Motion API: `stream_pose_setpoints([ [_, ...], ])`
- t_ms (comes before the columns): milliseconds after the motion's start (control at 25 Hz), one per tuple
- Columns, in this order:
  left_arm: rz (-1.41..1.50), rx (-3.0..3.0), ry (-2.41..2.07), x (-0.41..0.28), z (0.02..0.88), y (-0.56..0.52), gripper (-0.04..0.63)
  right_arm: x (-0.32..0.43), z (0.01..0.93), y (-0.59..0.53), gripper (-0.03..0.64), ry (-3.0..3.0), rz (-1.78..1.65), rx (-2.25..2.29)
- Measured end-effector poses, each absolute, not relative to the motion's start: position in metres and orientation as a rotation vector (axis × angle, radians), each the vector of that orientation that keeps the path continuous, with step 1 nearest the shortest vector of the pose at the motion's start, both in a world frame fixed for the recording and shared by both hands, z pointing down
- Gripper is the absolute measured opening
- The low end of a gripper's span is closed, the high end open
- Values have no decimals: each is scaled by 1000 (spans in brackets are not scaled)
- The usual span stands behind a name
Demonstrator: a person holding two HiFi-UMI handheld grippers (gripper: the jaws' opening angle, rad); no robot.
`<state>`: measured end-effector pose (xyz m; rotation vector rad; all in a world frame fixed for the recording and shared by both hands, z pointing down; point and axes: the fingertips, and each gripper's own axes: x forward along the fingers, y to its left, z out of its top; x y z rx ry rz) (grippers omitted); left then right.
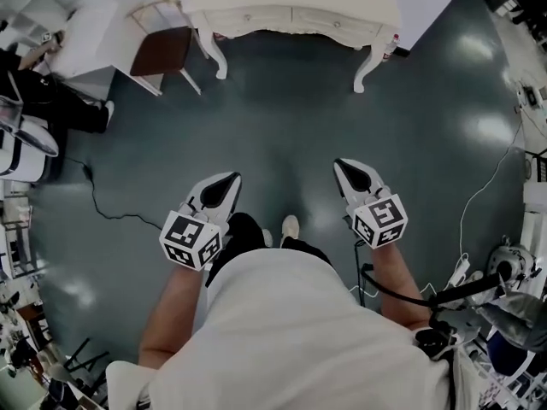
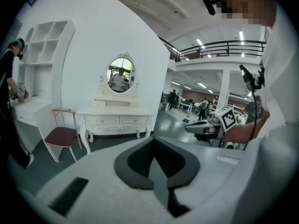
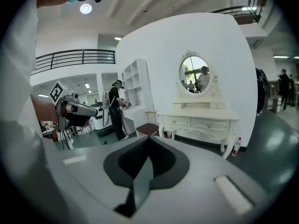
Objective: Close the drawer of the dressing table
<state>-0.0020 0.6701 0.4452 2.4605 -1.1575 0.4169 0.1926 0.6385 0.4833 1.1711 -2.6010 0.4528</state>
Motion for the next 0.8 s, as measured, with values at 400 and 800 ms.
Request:
stream_pose_setpoints([
  [400,372,2456,-1192,-14,475,557,51,175,509,550,20,-2568,446,1163],
  [800,391,2491,-1069,-59,483,356,0,128,488,380,0,-2477,405,1201],
])
